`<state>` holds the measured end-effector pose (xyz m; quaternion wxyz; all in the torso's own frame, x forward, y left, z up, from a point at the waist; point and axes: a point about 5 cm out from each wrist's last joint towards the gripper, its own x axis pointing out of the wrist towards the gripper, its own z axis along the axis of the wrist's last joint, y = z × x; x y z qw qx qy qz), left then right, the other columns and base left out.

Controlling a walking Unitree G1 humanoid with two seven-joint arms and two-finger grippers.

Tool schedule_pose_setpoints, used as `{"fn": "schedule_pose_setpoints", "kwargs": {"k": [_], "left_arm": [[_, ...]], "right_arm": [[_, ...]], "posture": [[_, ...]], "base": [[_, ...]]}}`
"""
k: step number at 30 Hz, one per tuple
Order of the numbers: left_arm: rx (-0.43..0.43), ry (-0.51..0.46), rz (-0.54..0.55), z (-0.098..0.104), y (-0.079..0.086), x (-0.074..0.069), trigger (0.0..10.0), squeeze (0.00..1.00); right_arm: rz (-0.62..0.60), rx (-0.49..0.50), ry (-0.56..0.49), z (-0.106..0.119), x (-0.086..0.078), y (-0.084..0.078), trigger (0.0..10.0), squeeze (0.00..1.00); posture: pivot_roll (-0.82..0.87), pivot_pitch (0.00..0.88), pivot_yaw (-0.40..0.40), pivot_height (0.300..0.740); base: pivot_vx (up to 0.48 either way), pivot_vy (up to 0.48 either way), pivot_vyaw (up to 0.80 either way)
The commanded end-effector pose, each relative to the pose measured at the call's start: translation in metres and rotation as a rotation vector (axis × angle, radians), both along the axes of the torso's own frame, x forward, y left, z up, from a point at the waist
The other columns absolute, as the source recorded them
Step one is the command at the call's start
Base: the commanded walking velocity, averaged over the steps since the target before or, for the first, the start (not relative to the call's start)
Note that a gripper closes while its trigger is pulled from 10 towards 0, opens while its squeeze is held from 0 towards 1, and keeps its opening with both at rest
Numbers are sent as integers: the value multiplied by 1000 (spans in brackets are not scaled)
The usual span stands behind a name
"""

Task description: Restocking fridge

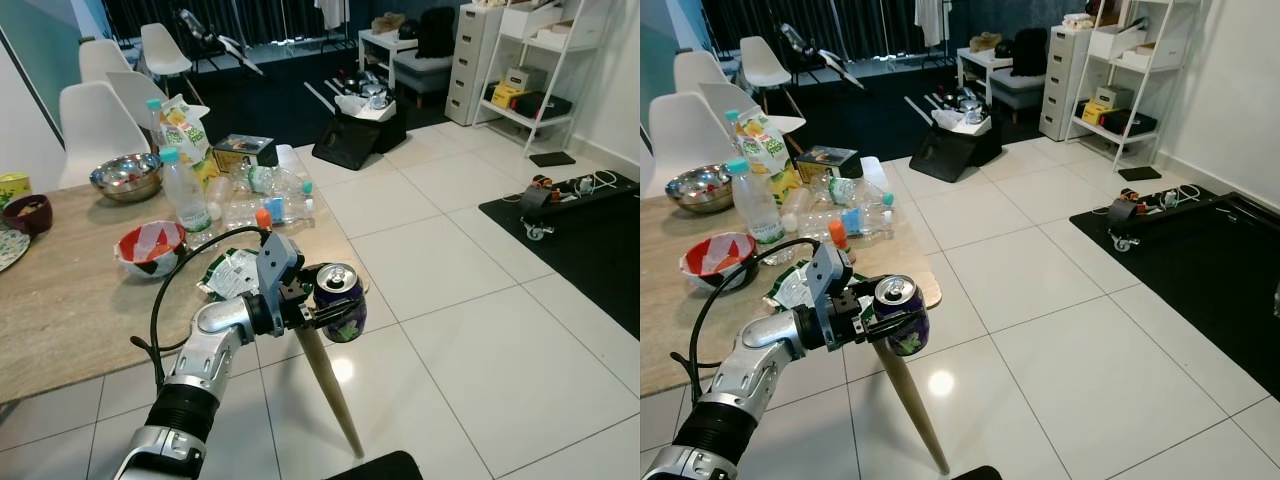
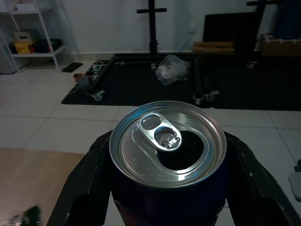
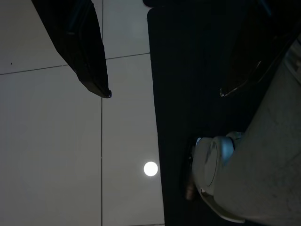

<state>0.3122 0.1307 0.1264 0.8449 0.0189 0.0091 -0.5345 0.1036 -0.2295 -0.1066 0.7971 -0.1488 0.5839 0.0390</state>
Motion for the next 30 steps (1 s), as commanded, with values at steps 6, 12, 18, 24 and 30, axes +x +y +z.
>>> {"fn": "schedule_pose_setpoints", "kwargs": {"k": [6,12,18,24,30], "left_arm": [[38,70,0,-19,-3,-9,10000,0],[83,196,62,-56,4,-19,10000,0],[83,237,84,-68,5,-25,10000,0],[91,285,115,-80,5,-28,10000,0],[132,436,207,-115,21,-44,10000,0]], "right_arm": [[-5,3,2,1,1,-1,10000,0],[-1,-3,3,2,2,-5,10000,0],[8,-8,5,3,2,-9,10000,0],[17,-20,4,4,3,-13,10000,0],[35,-34,4,6,5,-18,10000,0]], "posture": [[29,0,44,740],[30,0,33,740],[32,0,21,740],[35,0,8,740],[42,0,-12,740]], "base": [[-312,0,0],[-335,0,0],[-338,0,0],[-337,0,0],[-338,0,0]]}}
